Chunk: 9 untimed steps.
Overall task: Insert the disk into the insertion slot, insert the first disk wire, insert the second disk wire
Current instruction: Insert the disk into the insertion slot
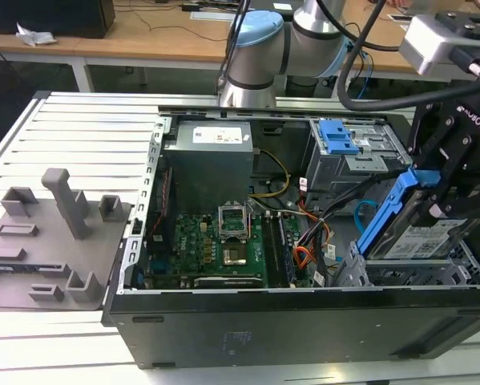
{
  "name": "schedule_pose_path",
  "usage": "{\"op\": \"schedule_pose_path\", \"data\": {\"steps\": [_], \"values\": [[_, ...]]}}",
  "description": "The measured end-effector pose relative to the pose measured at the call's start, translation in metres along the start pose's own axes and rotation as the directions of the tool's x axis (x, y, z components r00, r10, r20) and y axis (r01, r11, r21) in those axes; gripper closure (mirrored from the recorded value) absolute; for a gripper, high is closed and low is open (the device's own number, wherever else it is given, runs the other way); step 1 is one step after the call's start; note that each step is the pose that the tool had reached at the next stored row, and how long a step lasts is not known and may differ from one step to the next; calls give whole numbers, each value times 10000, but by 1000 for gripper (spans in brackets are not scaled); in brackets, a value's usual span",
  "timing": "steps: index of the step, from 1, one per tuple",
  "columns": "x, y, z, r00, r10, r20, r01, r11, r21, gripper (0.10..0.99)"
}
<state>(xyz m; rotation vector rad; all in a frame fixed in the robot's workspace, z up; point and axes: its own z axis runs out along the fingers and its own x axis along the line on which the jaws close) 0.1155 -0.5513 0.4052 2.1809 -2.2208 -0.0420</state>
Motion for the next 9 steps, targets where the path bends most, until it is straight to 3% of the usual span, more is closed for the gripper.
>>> {"op": "schedule_pose_path", "data": {"steps": [6, 9], "values": [[0, -4, 104, 10000, 0, -1, 0, 10000, 0, 722], [0, -4, 105, 10000, 0, -2, 0, 10000, 0, 722]]}}
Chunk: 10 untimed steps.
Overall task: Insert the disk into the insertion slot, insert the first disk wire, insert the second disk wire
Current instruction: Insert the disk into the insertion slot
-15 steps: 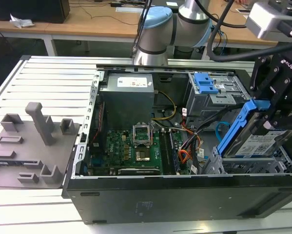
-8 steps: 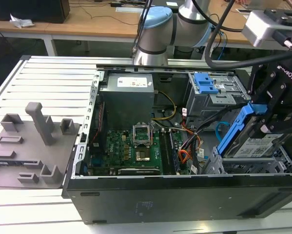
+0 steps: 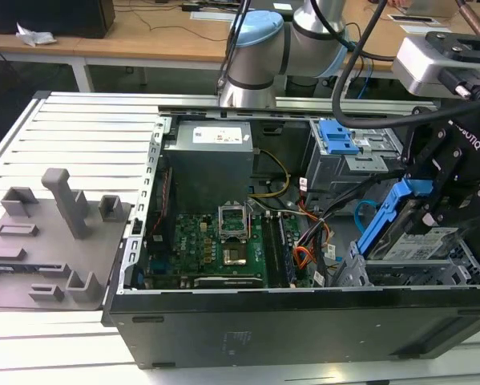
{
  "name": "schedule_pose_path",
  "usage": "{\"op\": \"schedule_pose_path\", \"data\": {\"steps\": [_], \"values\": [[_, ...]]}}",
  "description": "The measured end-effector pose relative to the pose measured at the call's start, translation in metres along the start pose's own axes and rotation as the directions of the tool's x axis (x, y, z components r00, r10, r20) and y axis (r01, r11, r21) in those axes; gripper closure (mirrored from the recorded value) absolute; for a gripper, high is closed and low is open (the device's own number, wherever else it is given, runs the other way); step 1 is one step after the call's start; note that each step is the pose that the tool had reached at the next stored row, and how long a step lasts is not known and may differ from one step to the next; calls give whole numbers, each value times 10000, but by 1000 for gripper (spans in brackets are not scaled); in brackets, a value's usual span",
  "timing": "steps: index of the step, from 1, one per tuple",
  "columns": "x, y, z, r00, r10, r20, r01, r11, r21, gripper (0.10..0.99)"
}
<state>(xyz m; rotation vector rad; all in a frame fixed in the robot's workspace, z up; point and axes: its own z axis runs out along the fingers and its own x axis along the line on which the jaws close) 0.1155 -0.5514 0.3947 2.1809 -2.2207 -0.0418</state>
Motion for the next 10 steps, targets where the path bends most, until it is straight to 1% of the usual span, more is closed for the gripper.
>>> {"op": "schedule_pose_path", "data": {"steps": [3, 4, 10], "values": [[0, 0, 0, 10000, 0, -2, 0, 10000, 1, 710], [0, 0, 2, 10000, 1, 2, -1, 10000, 0, 647], [0, 0, 1, 10000, 0, 1, 0, 10000, 0, 647]]}}
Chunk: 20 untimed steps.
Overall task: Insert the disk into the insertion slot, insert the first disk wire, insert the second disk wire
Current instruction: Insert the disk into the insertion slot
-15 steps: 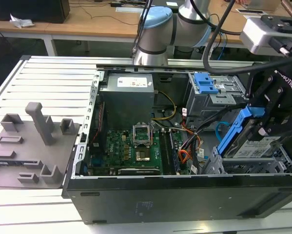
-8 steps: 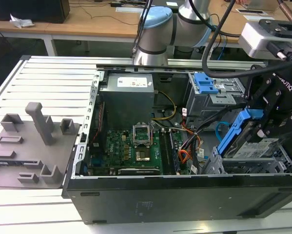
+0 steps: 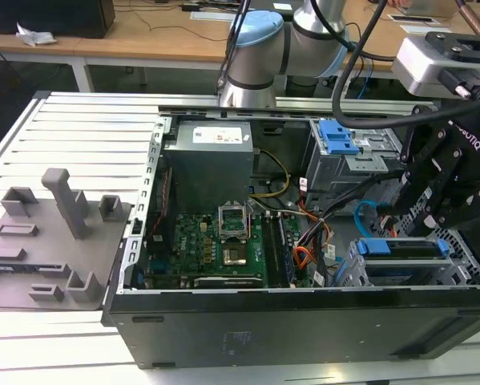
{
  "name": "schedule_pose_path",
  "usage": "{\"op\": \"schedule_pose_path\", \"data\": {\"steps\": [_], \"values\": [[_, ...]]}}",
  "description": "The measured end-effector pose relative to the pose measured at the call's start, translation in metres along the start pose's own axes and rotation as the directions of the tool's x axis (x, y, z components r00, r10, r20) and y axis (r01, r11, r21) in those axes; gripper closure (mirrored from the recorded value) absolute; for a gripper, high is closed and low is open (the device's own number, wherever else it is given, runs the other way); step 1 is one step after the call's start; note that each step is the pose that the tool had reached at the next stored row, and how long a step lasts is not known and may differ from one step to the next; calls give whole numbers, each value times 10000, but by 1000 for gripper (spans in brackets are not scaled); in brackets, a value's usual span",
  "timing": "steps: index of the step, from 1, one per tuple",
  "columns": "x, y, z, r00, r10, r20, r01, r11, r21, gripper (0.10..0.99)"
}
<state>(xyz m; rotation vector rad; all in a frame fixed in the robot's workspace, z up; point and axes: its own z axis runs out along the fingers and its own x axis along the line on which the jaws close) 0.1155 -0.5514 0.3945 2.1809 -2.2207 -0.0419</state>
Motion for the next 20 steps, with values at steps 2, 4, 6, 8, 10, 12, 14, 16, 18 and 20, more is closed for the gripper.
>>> {"op": "schedule_pose_path", "data": {"steps": [2, 4, 6, 8, 10, 12, 14, 16, 18, 20], "values": [[0, 0, 0, 10000, 0, 0, 0, 10000, 0, 725], [0, 0, 1, 10000, 0, 0, 0, 10000, 0, 851], [0, 0, 1, 10000, 0, 0, 0, 10000, 0, 980], [0, 0, 2, 10000, 0, 0, 0, 10000, 0, 980], [0, 0, 2, 10000, 0, 0, 0, 10000, 0, 980], [0, 0, 2, 10000, 0, 0, 0, 10000, 0, 980], [-1, -10, 3, 10000, 0, 3, 0, 10000, 0, 980], [-7, -56, 1, 10000, 1, 2, -1, 10000, -10, 980], [-33, -134, 1, 10000, 0, 0, 0, 10000, -32, 980], [-38, -138, 16, 10000, 1, 1, -1, 10000, -41, 980]]}}
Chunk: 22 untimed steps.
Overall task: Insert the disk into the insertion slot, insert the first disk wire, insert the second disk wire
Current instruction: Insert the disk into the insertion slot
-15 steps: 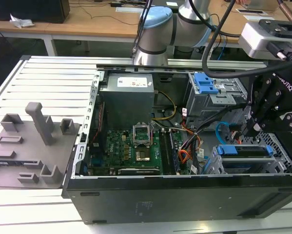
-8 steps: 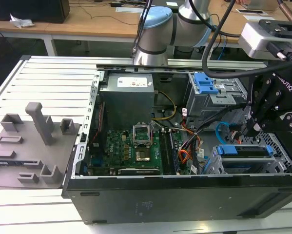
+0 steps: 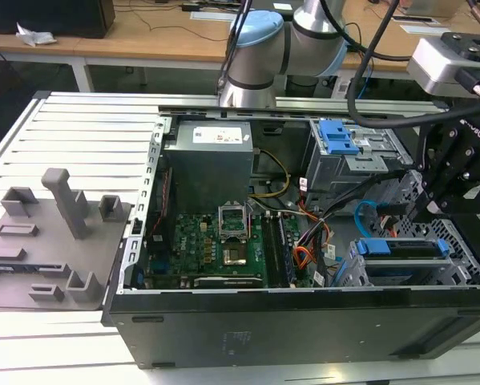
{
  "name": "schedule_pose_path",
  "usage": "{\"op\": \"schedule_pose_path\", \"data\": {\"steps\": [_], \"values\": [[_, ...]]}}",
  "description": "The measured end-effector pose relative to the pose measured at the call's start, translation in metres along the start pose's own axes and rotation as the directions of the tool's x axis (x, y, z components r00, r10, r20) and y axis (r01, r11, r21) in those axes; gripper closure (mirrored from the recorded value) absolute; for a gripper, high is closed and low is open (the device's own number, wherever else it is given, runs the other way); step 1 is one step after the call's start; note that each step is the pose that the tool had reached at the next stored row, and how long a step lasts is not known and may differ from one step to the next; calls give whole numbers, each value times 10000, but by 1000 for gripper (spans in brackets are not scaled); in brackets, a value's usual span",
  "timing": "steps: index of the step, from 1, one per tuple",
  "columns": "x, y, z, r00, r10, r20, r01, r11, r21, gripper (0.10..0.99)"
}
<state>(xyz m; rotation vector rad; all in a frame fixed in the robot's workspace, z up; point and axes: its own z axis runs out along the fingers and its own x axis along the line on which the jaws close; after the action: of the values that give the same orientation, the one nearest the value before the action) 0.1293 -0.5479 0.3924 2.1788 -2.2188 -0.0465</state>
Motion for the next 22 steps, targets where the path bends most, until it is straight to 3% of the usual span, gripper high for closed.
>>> {"op": "schedule_pose_path", "data": {"steps": [16, 22], "values": [[-3, -10, 227, 10000, 0, -3, 0, 10000, -14, 980], [-2, -11, 230, 10000, 0, -2, 0, 10000, -14, 980]]}}
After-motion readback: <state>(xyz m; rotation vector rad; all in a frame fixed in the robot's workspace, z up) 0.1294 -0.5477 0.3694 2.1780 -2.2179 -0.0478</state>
